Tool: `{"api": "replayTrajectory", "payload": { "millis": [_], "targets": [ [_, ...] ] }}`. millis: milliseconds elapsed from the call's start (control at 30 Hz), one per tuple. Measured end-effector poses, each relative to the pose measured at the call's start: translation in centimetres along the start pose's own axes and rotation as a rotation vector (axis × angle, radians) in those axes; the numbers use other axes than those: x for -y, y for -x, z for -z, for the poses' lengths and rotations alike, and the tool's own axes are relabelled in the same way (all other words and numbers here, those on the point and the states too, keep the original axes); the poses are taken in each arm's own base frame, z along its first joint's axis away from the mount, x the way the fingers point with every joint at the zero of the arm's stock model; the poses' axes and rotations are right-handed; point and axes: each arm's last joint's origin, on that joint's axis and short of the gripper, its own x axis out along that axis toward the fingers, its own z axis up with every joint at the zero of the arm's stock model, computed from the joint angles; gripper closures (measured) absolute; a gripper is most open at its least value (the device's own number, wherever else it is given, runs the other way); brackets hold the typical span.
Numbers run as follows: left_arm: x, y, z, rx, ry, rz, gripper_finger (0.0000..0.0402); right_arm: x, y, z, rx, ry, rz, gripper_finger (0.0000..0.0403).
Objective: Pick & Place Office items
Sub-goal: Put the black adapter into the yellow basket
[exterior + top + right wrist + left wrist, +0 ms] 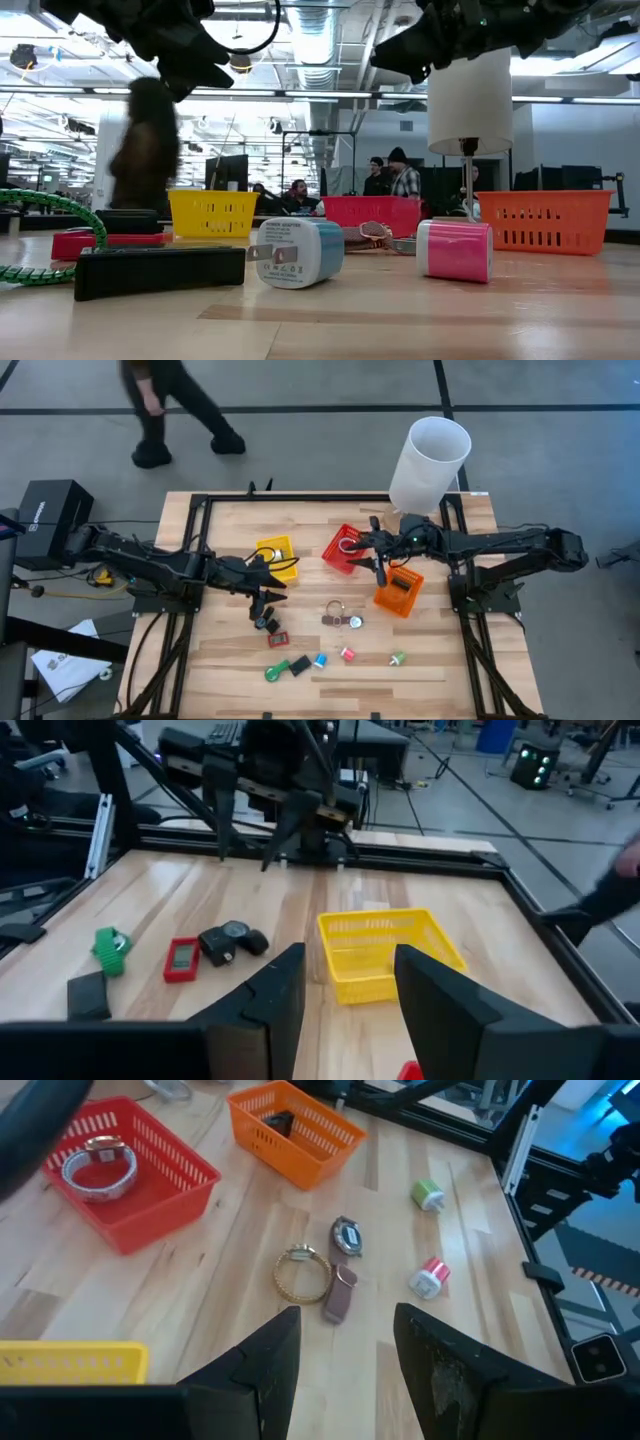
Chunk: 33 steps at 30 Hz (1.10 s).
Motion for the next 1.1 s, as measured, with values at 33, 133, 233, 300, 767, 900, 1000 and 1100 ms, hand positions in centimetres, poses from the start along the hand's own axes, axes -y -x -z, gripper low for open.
{"api": "replayTrajectory", "payload": {
  "millis": [33,133,233,300,767,900,1000,1100],
  "targets": [
    [0.0,0.0,0.0,0.0,-0.001,0.001,0.0243,0.0,0.0,0.1,-0.004,-0.001,-0.001,0.0256],
    [0.0,0.0,0.0,0.005,-0.002,-0.011,0.0243,-0.1,0.0,0.1,-0.003,-0.003,-0.002,0.0255],
    [-0.1,0.0,0.0,0.018,-0.002,-0.046,0.0243,-0.2,0.0,0.1,-0.003,-0.002,-0.006,0.0254],
    [-0.1,0.0,0.0,0.023,-0.003,-0.065,0.0243,-0.3,-0.1,0.1,-0.003,-0.001,-0.011,0.0254],
    [-0.2,0.0,0.0,0.024,0.001,-0.074,0.0243,-0.4,-0.1,0.4,-0.037,-0.011,-0.016,0.0252],
    [0.0,-0.4,0.4,0.017,0.029,-0.121,0.0244,-0.4,-0.1,0.4,-0.04,-0.012,-0.017,0.0253],
    [0.6,-1.0,1.0,0.0,0.033,-0.134,0.0244,-0.4,-0.1,0.4,-0.041,-0.012,-0.017,0.0252],
    [1.5,-1.7,1.9,-0.036,0.001,-0.131,0.0244,-0.4,-0.1,0.4,-0.041,-0.013,-0.017,0.0251]
  ]
}}
